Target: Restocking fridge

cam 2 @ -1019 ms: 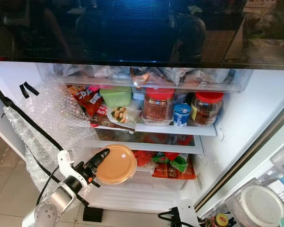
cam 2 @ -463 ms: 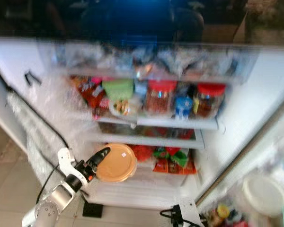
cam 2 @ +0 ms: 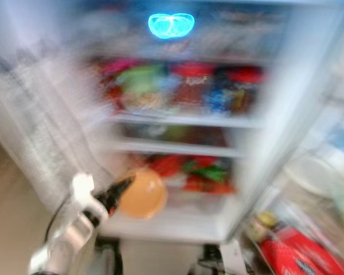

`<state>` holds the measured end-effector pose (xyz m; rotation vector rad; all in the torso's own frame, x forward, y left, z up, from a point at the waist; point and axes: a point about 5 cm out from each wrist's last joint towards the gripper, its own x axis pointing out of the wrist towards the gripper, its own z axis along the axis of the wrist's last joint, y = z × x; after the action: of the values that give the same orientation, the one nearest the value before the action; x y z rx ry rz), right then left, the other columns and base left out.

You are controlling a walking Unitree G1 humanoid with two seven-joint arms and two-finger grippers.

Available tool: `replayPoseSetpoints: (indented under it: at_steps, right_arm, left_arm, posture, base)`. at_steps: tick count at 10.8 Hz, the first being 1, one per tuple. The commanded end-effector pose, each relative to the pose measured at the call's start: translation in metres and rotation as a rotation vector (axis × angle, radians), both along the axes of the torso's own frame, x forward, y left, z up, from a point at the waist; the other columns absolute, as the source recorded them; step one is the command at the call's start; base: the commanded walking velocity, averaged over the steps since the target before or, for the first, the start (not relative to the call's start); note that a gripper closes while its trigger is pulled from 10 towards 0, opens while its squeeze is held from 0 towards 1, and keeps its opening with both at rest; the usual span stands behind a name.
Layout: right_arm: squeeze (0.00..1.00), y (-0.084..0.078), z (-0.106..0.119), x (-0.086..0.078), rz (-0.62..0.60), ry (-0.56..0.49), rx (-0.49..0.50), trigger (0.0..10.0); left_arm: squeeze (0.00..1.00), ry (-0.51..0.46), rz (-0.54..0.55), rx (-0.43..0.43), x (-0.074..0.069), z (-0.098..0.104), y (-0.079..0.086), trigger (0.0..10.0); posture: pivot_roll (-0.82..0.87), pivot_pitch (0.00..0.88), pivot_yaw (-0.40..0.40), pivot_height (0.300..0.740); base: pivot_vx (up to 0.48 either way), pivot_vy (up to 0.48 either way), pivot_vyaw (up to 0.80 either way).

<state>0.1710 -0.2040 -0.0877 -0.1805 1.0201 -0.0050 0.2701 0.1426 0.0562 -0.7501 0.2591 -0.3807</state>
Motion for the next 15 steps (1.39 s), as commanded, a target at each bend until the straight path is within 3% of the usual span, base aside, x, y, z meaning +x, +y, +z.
replayPoseSetpoints:
  at_steps: [1,9,13,15]
  right_arm:
    - [0.00,0.0029,-0.0018,-0.0029,-0.003,0.011,0.009,10.0]
    - [0.00,0.0040,-0.0021,-0.0031,-0.013,0.008,0.010,10.0]
    - [0.00,0.0040,-0.0021,-0.0033,-0.017,0.006,0.011,10.0]
    - [0.00,0.0042,-0.0022,-0.0034,-0.020,0.006,0.016,10.0]
  left_arm:
    - [0.00,0.011,-0.003,0.010,0.0004,-0.0022,0.0012,10.0]
    - [0.00,-0.023,-0.014,0.016,0.0072,0.0032,-0.0009,10.0]
    - [0.00,-0.029,-0.020,0.014,0.0079,0.0042,-0.0024,10.0]
    - [0.00,-0.031,-0.023,0.013,0.0078,0.0045,-0.0025,10.0]
  posture:
    - [0.03,0.000,-0.017,0.629]
    - [0.03,0.000,-0.012,0.629]
    - [0.03,0.000,-0.013,0.629]
    - [0.03,0.000,-0.013,0.629]
  base:
    - [0.000,0.000,0.00]
    - [0.000,0.000,0.00]
    - [0.243,0.000,0.00]
    - [0.244,0.000,-0.69]
